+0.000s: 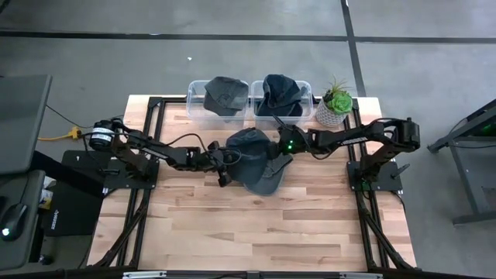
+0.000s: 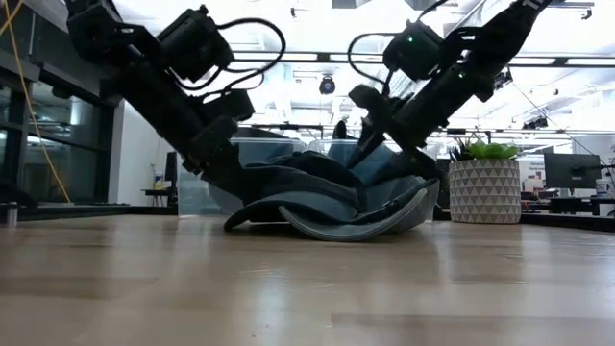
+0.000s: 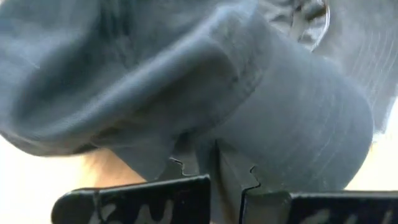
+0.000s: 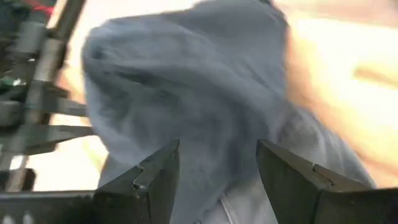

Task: Pick & Place hat
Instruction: Put the blue cap into the right transparent bin

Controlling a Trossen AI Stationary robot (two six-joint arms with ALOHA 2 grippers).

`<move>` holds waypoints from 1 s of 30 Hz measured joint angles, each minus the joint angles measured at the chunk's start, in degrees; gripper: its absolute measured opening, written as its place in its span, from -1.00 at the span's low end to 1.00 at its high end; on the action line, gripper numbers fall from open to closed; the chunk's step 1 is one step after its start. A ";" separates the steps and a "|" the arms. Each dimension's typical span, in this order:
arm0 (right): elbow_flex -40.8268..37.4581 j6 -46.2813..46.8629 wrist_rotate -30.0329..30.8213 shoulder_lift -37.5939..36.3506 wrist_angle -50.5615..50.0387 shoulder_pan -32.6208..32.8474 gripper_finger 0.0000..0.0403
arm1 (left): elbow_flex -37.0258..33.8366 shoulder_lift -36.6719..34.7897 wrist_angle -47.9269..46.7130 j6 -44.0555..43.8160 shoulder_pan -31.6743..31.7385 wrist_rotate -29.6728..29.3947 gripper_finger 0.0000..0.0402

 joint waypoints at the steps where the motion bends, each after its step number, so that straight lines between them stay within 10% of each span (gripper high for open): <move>1: 0.00 -2.42 -0.03 0.00 1.52 -0.02 0.02 | 0.00 0.51 -0.03 -0.28 -0.01 0.32 -1.00; 16: 0.07 -50.44 3.91 -0.02 2.96 0.00 0.02 | 0.13 2.38 0.20 -0.84 0.01 2.31 -1.00; 30: 0.07 -56.24 1.99 1.32 4.82 -1.45 0.02 | 0.07 2.42 -0.03 -1.30 0.01 2.91 -1.00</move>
